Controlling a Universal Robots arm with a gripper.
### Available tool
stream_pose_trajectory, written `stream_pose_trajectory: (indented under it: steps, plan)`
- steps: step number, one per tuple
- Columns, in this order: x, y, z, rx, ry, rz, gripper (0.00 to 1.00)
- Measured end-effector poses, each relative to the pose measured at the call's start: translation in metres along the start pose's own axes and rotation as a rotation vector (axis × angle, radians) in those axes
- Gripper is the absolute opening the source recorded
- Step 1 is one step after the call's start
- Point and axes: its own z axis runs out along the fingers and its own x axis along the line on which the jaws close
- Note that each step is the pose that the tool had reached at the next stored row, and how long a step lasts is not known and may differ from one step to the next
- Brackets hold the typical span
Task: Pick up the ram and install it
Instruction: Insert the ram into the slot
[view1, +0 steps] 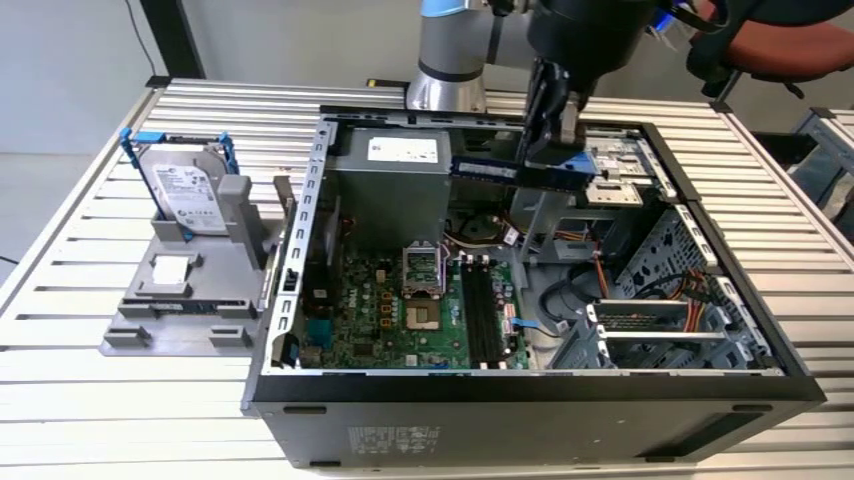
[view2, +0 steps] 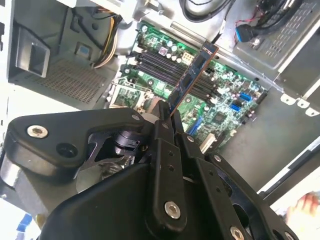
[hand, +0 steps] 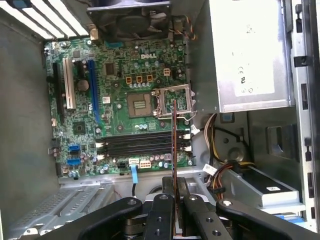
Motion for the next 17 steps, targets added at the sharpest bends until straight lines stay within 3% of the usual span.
stream_pose_trajectory:
  steps: [17]
  plan:
    - [0.0, 0.0, 0.0, 0.0087, -0.0093, 0.202, 0.0]
